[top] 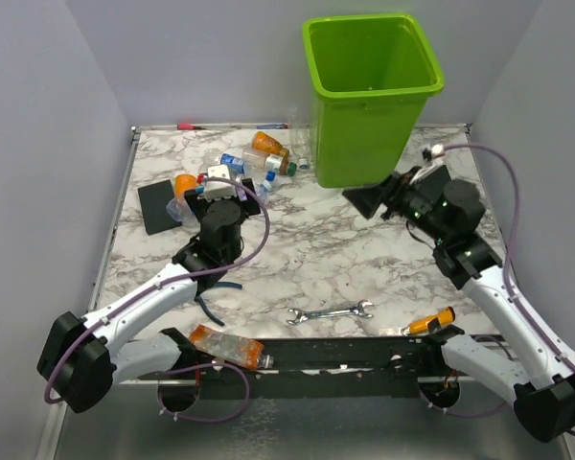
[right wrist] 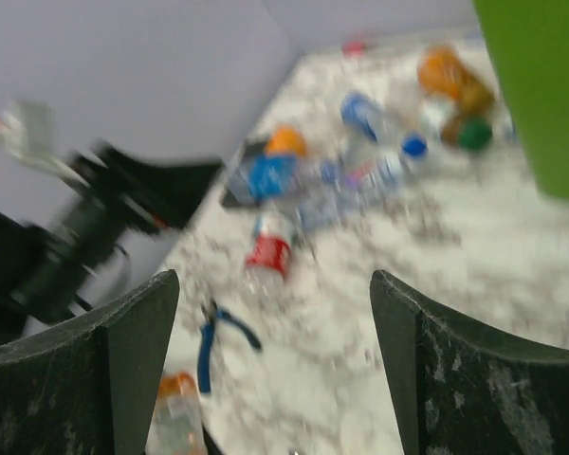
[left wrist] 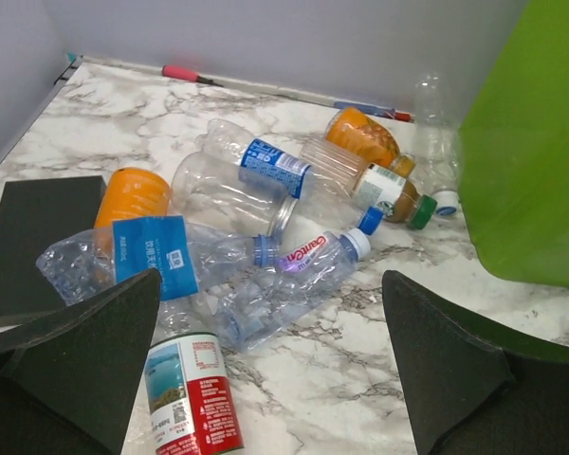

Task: Put the plastic bottles in the bin
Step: Place the plastic bottle in the trash bin, then pick up the plastic bottle at the center of the board.

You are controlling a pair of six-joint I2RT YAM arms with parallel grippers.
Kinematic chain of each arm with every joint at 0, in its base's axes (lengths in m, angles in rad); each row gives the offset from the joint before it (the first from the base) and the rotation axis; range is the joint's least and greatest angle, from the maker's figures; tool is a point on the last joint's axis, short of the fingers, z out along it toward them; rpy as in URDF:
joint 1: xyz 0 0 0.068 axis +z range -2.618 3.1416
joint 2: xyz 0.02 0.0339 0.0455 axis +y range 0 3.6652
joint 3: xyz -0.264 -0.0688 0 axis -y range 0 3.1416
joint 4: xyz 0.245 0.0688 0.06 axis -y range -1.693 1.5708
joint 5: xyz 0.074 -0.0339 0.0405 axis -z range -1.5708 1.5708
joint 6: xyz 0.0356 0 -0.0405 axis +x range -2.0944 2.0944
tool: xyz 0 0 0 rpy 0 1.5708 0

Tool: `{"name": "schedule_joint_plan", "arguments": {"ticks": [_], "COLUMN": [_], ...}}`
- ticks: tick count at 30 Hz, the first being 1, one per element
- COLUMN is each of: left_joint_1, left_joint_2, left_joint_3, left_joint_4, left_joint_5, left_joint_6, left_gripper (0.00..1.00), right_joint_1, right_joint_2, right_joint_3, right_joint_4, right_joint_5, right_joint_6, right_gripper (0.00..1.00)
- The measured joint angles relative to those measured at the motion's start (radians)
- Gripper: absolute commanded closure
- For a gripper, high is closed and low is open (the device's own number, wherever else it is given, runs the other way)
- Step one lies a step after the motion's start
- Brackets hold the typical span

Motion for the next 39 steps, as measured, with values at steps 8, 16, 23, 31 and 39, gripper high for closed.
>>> {"name": "schedule_joint_plan", "arguments": {"ticks": [8, 16, 23, 31, 39], "left_joint_1": [0.211, 0.330, 0.330, 0.330, 0.330], "left_joint_2": [0.012, 0.155, 0.296, 0.370, 0.336], "left_joint_3": [0.113, 0.084, 0.078, 0.066, 0.016], "left_joint_4": [-0.424, -0.612, -0.632, -0.601, -0.557], "left_joint_5": [0.134, 0.343, 0.405, 0.412, 0.427], "left_joint_6": [-0.278, -0.463, -0.520, -0.571, -0.584], "left_gripper": [0.01, 0.01, 0.01, 0.26, 0.63], "right_joint_1": [0.000, 0.001, 0.001, 0.001, 0.001], "right_joint_2": [-0.078, -0.057, -0.055, -0.099, -0.140], "right_joint_3": [-0.363, -0.361, -0.361, -0.350, -0.327], "right_joint_4": [-0.064, -0.063, -0.089, -0.141, -0.182], "right_joint_5": [-0.029, -0.047, -0.050, -0.049, -0.048], "right_joint_6": [0.091, 0.090, 0.090, 0.078, 0.048], "right_gripper": [0.15, 0.15, 0.15, 0.15, 0.15]}}
